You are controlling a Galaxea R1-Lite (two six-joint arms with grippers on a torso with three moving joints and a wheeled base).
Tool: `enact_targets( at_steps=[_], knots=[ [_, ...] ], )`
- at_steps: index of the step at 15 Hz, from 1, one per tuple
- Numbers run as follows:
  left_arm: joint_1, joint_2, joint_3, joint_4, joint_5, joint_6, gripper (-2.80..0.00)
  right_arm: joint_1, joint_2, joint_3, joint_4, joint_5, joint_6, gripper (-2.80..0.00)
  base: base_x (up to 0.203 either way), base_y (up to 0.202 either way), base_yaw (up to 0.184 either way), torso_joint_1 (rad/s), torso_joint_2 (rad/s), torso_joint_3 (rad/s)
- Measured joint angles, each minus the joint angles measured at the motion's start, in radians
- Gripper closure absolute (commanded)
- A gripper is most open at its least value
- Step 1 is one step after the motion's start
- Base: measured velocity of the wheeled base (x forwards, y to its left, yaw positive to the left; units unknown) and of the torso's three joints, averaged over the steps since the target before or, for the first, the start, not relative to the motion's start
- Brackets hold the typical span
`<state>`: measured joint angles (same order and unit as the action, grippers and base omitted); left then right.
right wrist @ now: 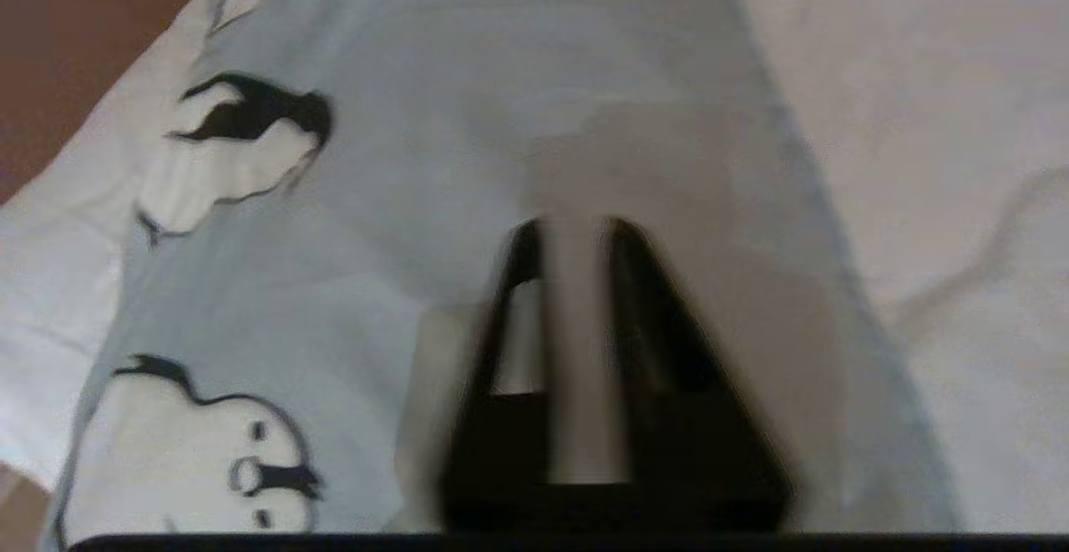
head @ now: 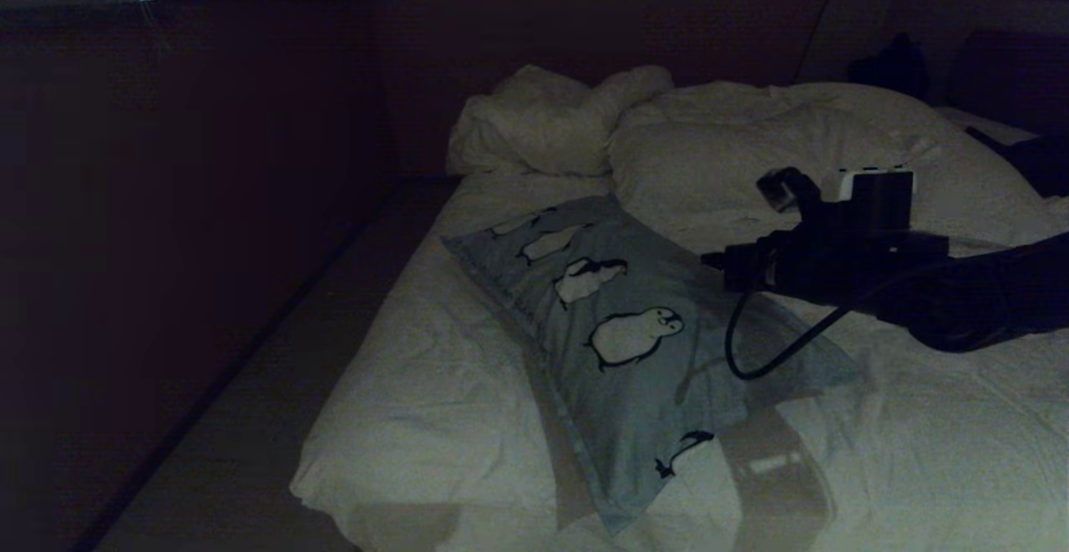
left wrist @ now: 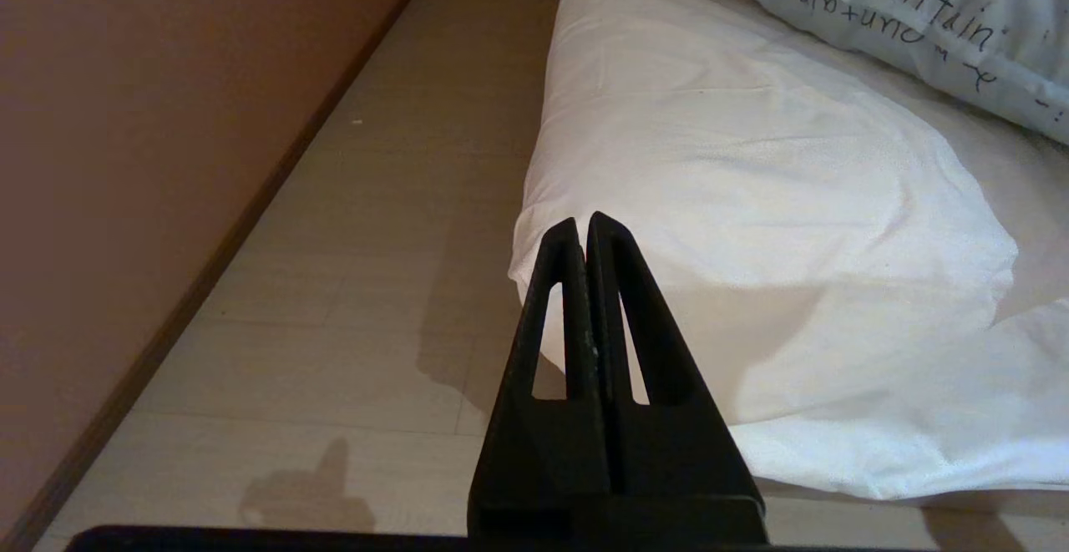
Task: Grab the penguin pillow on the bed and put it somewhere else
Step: Pick up the pillow
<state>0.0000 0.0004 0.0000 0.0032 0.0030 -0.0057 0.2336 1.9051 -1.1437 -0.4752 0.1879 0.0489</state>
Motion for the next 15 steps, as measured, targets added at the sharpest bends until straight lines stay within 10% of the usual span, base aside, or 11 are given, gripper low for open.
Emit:
enact_targets(
  at_steps=[15],
  knots=[
    [0.000,0.000,0.000,0.000,0.000,0.001,0.00,0.116,-0.023,0.119,-0.015,-0.006,-0.097,-2.80,0.000,0.000,0.000,0.000,0.00,0.000]
  ],
)
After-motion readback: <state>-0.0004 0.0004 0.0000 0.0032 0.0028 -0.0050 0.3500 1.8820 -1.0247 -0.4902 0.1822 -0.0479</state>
